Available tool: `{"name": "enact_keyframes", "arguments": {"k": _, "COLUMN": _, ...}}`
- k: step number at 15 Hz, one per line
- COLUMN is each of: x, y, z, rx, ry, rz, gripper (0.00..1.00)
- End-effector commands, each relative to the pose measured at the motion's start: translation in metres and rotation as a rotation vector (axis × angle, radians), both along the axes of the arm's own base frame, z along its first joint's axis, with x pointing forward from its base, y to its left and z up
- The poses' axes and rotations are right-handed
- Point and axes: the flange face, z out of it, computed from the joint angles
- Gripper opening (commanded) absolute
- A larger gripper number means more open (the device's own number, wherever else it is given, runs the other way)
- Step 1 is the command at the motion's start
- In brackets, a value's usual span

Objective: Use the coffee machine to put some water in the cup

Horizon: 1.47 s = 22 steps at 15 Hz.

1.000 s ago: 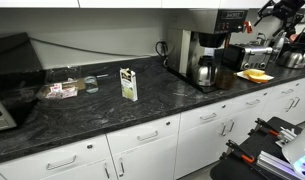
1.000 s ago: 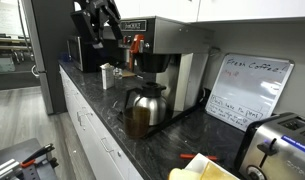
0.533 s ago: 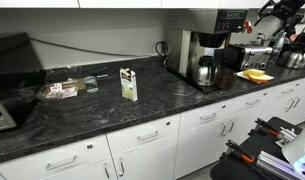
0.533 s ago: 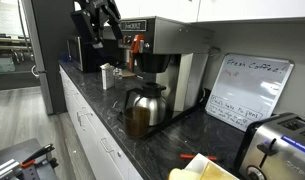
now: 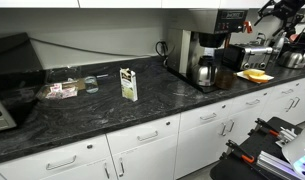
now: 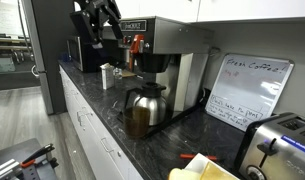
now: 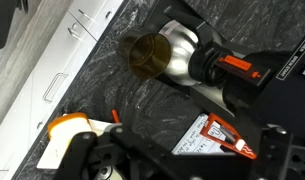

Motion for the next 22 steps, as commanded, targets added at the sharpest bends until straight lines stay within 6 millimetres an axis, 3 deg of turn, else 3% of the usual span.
{"name": "enact_keyframes", "arguments": {"k": 1, "x": -0.004, "y": -0.009, "z": -0.004, "rx": 0.055, "ry": -0.027, "rz": -0.074, "gripper": 1.0}}
{"name": "enact_keyframes", "arguments": {"k": 22, "x": -0.009, "y": -0.049, "z": -0.032, "rx": 0.36, "ry": -0.227, "rz": -0.307, "gripper": 1.0}}
